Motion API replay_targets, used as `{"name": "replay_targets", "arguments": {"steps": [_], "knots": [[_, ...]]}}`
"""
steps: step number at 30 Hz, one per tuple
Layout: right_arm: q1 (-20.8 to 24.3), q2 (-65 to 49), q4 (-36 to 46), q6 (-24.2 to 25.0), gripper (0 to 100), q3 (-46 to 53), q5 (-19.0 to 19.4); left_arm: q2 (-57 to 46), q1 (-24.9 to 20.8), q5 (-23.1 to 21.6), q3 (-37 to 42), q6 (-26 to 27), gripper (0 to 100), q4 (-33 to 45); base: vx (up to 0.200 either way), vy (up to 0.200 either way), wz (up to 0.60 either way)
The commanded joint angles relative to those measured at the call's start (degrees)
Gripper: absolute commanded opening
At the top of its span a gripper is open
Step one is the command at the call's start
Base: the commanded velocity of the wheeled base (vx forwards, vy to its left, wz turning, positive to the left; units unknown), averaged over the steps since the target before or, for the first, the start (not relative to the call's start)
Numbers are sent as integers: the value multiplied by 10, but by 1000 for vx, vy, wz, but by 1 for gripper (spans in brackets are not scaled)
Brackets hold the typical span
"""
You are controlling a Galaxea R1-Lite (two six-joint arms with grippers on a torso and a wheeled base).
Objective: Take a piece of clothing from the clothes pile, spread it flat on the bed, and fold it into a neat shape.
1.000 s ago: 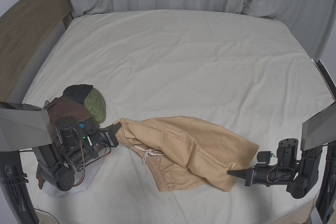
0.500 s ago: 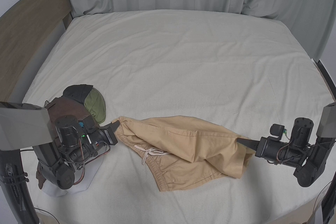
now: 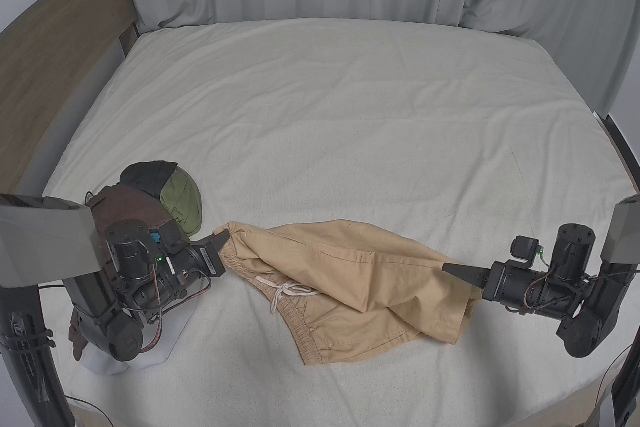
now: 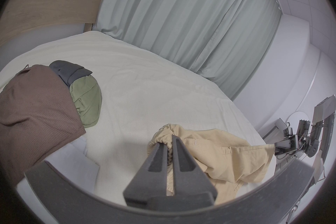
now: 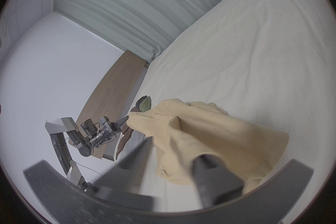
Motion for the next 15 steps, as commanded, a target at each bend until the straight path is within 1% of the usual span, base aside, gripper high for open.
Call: {"name": "replay_targets", "arguments": {"steps": [1,5,6,9,15], "knots": [[10,8,0,0,100,-1,0,-1,-1,0,0,0,0,-1,0,0,0],[17,20,-1,0,100,-3,-4,-1,0,0,0,0,0,-2,0,0,0],[24,26,-1,0,100,-7,-14,-1,0,0,0,0,0,-2,0,0,0],[31,28,-1,0,100,-11,-25,-2,0,0,0,0,0,-2,0,0,0],[40,28,-1,0,100,-11,-29,-3,1,0,-1,0,0,-2,0,0,0]]}}
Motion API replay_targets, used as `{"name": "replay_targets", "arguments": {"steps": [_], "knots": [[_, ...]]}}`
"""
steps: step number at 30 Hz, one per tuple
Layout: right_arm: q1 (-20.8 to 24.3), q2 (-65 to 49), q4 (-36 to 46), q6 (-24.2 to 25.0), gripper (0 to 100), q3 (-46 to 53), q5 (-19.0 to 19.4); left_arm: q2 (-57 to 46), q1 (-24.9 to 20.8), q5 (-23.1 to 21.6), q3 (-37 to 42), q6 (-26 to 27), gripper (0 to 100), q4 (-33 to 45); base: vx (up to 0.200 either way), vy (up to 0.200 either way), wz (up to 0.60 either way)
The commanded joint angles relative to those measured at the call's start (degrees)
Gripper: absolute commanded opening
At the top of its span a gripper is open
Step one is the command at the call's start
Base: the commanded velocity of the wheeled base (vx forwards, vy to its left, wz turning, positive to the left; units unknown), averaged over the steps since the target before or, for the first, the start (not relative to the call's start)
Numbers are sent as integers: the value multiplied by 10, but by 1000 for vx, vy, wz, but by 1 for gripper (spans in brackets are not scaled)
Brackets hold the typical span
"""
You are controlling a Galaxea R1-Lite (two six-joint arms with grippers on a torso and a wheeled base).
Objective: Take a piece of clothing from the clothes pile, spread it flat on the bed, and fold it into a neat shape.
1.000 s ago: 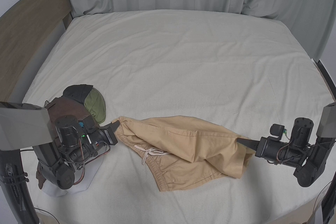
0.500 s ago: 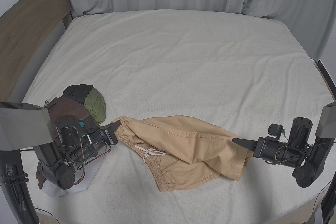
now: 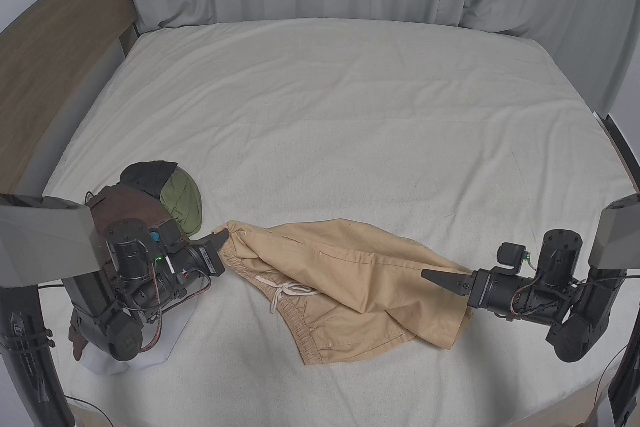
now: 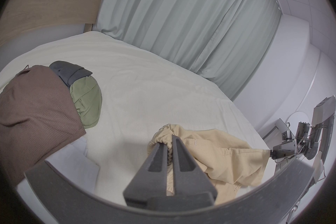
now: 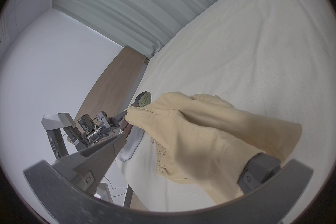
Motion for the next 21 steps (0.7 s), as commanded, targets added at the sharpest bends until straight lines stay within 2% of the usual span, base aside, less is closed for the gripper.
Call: {"name": "replay_targets", "arguments": {"steps": [1,10,11,21], "knots": [[4,3,0,0,100,-2,0,-2,0,0,0,1,0,-2,0,0,0],[10,3,0,1,100,-11,-31,-2,0,0,0,1,0,-2,0,0,0],[11,3,0,1,0,-11,-32,-2,0,0,0,1,0,-2,0,0,0],[11,3,-1,-3,0,-15,-32,-2,0,0,0,1,0,-2,0,0,0]]}}
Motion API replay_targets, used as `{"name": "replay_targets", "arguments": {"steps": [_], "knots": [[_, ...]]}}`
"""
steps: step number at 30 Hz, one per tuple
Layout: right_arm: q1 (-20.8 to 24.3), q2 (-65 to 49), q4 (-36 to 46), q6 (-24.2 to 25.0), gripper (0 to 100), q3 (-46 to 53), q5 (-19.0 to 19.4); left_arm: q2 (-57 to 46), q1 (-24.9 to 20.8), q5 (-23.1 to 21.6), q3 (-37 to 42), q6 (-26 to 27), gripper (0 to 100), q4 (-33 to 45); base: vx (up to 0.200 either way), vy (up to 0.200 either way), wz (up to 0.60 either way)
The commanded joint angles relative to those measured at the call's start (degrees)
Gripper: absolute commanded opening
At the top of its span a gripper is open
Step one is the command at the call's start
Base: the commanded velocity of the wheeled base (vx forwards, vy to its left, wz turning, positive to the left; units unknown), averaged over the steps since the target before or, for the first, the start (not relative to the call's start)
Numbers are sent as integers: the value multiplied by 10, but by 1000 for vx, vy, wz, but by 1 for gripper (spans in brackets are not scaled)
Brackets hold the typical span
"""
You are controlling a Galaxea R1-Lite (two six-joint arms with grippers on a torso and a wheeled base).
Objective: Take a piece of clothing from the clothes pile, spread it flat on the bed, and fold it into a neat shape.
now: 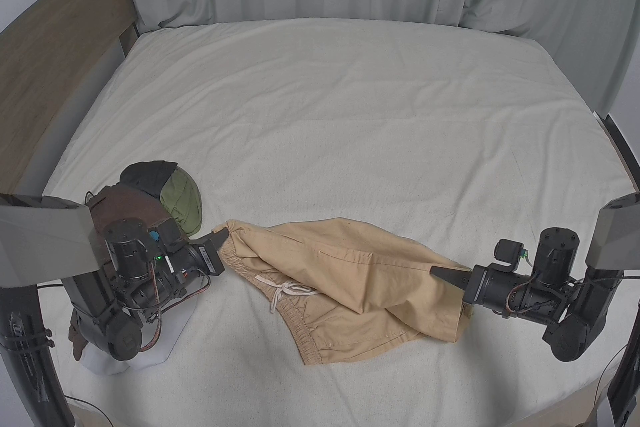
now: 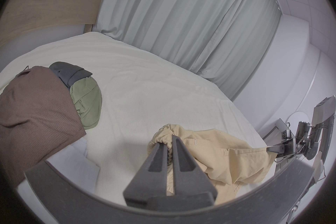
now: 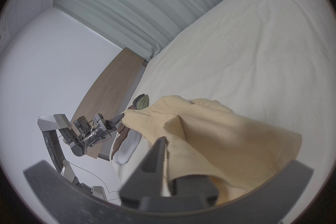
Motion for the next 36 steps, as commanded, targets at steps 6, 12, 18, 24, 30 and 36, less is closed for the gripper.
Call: {"name": "replay_targets", "arguments": {"steps": [6,12,18,24,30,36], "knots": [[-3,-4,0,-8,0,-10,1,-3,1,-3,-7,-1,0,-2,0,0,0],[-5,-7,0,-56,0,-12,1,-12,18,-6,-12,0,0,-1,0,0,0],[-1,-8,0,-77,0,-12,1,-41,41,-51,-10,1,0,-1,0,0,0],[1,-23,0,-77,0,-14,1,-62,44,-75,-11,1,0,-1,0,0,0],[4,-62,1,-77,0,-15,2,-86,44,-76,-11,0,0,-1,0,0,0],[22,-91,1,-77,0,-14,3,-100,44,-79,-10,0,0,-1,0,0,0]]}}
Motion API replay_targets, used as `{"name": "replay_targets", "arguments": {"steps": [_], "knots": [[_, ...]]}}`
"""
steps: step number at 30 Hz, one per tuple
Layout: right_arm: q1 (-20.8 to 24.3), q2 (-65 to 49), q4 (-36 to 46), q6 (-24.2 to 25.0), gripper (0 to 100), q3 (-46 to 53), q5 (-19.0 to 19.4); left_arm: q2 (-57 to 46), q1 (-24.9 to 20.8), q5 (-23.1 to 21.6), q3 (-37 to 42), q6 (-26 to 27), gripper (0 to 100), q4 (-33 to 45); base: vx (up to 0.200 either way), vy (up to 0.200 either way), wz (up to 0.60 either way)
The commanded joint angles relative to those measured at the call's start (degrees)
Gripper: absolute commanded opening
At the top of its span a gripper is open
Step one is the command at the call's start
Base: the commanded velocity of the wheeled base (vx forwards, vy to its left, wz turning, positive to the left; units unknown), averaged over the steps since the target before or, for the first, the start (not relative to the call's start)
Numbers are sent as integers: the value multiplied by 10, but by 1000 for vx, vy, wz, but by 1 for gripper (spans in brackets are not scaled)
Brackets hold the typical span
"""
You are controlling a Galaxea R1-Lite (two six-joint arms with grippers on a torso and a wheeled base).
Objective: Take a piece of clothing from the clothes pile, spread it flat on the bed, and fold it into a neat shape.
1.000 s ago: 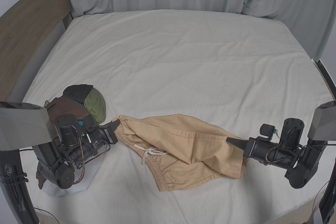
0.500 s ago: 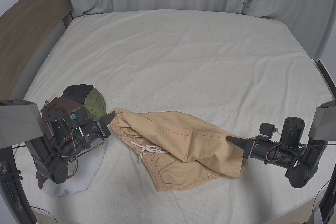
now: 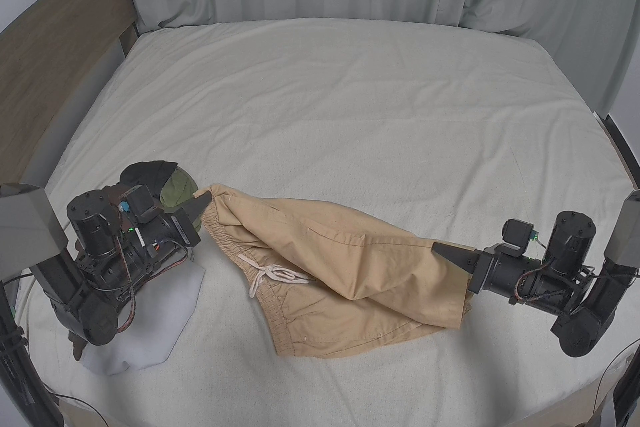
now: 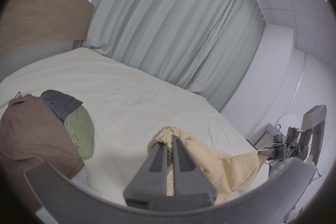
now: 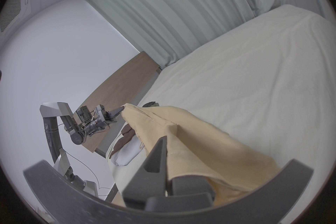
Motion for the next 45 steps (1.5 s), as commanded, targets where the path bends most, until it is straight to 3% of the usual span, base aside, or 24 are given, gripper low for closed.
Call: {"name": "replay_targets", "arguments": {"steps": [1,8,19,45], "knots": [[14,-32,-1,0,0,1,0,-19,0,-1,0,0,0,-2,0,0,0],[26,-41,-1,-5,0,5,1,-46,0,-8,6,-1,0,-1,0,0,0],[50,-74,0,-5,0,5,1,-84,23,-61,23,-1,0,-1,0,0,0],[41,-102,-2,-1,0,-23,-1,-153,53,-119,30,-20,0,-1,0,0,0]]}}
